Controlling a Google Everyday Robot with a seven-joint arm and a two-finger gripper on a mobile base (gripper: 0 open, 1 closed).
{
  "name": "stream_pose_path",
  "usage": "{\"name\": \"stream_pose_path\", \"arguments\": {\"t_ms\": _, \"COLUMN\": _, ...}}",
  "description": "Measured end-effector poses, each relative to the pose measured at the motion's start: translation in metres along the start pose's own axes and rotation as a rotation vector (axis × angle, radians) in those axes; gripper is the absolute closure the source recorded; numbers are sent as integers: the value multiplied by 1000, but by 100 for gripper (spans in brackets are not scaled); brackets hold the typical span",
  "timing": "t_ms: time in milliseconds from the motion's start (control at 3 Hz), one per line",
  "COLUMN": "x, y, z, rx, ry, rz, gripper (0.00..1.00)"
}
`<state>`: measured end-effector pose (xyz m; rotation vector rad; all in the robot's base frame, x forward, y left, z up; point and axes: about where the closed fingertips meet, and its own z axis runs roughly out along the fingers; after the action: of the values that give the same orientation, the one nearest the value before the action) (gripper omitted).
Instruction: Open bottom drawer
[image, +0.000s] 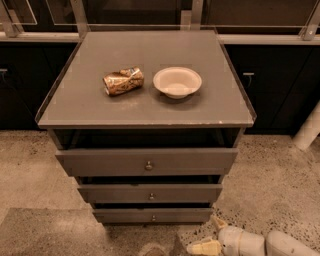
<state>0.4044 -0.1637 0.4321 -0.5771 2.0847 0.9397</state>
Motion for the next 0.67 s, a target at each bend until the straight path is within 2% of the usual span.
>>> {"name": "stream_pose_path", "arguments": {"t_ms": 333, "x": 36, "y": -18, "z": 35, "rx": -41, "ry": 60, "rz": 72, "gripper": 0}}
{"name": "stream_pose_path", "arguments": {"t_ms": 667, "x": 37, "y": -17, "z": 40, "rx": -50, "ry": 65, "rz": 73, "gripper": 0}}
